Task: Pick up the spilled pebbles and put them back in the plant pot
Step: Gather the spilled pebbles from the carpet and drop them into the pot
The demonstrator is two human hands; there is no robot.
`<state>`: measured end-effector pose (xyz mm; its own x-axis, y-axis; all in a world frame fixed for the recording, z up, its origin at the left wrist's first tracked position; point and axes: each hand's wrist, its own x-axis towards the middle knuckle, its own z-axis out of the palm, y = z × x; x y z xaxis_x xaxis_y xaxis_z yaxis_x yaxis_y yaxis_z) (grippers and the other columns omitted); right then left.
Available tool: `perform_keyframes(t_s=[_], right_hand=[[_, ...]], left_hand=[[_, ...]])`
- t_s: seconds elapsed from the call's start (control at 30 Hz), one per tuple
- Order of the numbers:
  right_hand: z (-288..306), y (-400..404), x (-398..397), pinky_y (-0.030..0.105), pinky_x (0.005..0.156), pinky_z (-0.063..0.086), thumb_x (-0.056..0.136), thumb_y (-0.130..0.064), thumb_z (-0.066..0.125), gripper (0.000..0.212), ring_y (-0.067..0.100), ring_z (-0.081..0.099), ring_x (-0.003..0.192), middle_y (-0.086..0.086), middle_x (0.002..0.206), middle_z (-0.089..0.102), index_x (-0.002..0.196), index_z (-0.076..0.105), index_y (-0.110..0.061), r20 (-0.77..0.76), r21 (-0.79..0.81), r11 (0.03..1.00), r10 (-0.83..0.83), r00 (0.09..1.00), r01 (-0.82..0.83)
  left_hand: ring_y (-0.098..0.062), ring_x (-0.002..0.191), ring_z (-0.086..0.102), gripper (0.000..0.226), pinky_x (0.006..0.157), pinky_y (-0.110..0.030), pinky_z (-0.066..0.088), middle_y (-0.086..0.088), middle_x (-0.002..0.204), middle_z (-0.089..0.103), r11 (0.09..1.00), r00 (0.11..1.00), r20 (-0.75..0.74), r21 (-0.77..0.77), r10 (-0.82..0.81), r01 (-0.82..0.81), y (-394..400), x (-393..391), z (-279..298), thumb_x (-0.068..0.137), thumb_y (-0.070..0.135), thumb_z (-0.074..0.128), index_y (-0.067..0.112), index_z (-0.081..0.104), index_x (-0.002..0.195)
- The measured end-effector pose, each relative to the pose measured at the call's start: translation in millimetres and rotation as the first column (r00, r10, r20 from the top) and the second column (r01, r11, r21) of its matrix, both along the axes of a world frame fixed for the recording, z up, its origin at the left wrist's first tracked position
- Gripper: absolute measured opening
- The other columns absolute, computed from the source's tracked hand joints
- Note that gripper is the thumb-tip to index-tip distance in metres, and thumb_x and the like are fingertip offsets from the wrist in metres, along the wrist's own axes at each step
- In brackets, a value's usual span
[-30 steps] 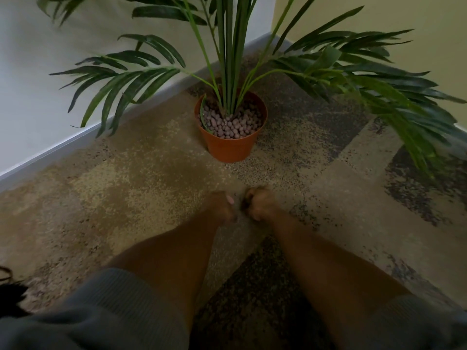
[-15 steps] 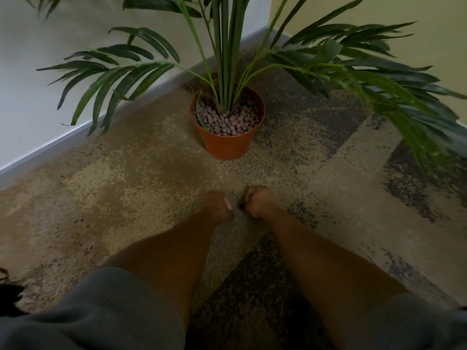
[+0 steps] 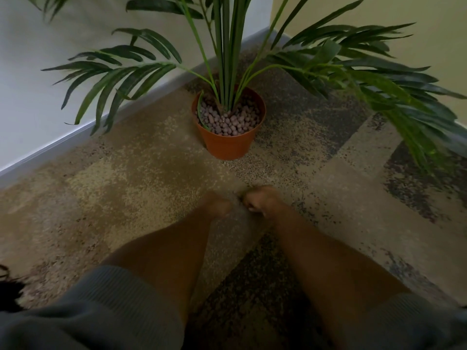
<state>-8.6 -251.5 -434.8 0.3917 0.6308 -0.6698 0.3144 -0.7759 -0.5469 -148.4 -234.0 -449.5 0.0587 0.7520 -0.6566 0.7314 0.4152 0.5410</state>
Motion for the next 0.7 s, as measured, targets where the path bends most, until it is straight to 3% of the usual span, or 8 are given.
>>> perform_keyframes(t_s=[0.07,0.1,0.17,0.27,0.5,0.6,0.7], right_hand=[[5.4,1.7,5.7,0.027,0.074,0.057,0.083,0.008,0.056,0.023,0.014,0.052,0.067,0.006,0.073,0.051,0.065,0.053,-0.007,-0.301,-0.021,0.966,-0.253,0.919,0.259],[9.1,1.4,7.8,0.026,0.072,0.056,0.084,0.010,0.052,0.026,0.013,0.048,0.065,0.006,0.072,0.047,0.064,0.049,-0.007,-0.407,-0.040,0.941,-0.321,0.855,0.335],[12.0,0.1,9.6,0.023,0.063,0.054,0.085,0.008,0.046,0.028,0.013,0.039,0.061,0.006,0.069,0.039,0.063,0.042,-0.008,-0.545,-0.093,0.887,-0.425,0.723,0.452],[9.2,-3.3,10.0,0.022,0.048,0.049,0.081,0.004,0.039,0.021,0.014,0.035,0.060,0.005,0.070,0.035,0.067,0.039,-0.012,-0.667,-0.161,0.818,-0.502,0.550,0.552],[14.1,-2.1,12.7,0.013,0.034,0.034,0.087,-0.004,0.033,0.016,0.013,0.046,0.064,0.006,0.076,0.040,0.074,0.041,-0.011,-0.840,-0.207,0.776,-0.453,0.299,0.595],[21.3,3.9,9.5,0.014,0.037,0.044,0.090,-0.006,0.033,0.019,0.015,0.052,0.067,0.009,0.076,0.047,0.077,0.046,-0.006,-0.862,-0.234,0.776,-0.444,0.244,0.586],[38.4,14.7,4.2,0.025,0.056,0.060,0.092,-0.008,0.033,0.025,0.021,0.060,0.073,0.012,0.076,0.055,0.078,0.053,-0.002,-0.888,-0.231,0.754,-0.421,0.183,0.615]], left_hand=[[-0.018,0.076,0.059,0.030,0.070,-0.032,0.058,-0.008,0.084,0.060,0.984,0.976,0.157,-0.114,0.153,-0.136,3.1,0.8,2.9,0.085,0.007,0.058,-0.003,0.064,0.112],[-0.014,0.070,0.057,0.026,0.063,-0.025,0.058,-0.005,0.080,0.057,0.956,0.932,0.246,-0.192,0.267,-0.224,2.6,2.2,6.7,0.088,0.004,0.055,0.000,0.063,0.113],[-0.005,0.063,0.048,0.012,0.050,-0.013,0.052,-0.001,0.073,0.049,0.859,0.807,0.336,-0.354,0.485,-0.369,0.2,5.1,12.2,0.093,0.002,0.050,0.008,0.060,0.098],[-0.004,0.064,0.048,0.014,0.050,-0.012,0.052,-0.002,0.071,0.049,0.734,0.626,0.398,-0.477,0.671,-0.484,1.3,6.0,15.3,0.096,0.007,0.049,0.011,0.057,0.085],[-0.010,0.069,0.055,0.017,0.047,-0.013,0.051,-0.004,0.074,0.056,0.635,0.418,0.478,-0.582,0.773,-0.509,7.4,7.8,30.7,0.096,0.011,0.051,0.007,0.059,0.082],[-0.008,0.065,0.055,0.018,0.046,-0.012,0.050,-0.001,0.069,0.057,0.638,0.394,0.502,-0.596,0.770,-0.488,14.8,12.4,41.1,0.095,0.014,0.053,0.009,0.060,0.079],[-0.006,0.064,0.055,0.015,0.044,-0.011,0.049,0.000,0.072,0.057,0.619,0.313,0.542,-0.594,0.780,-0.514,29.4,20.1,59.8,0.094,0.015,0.055,0.010,0.061,0.081]])
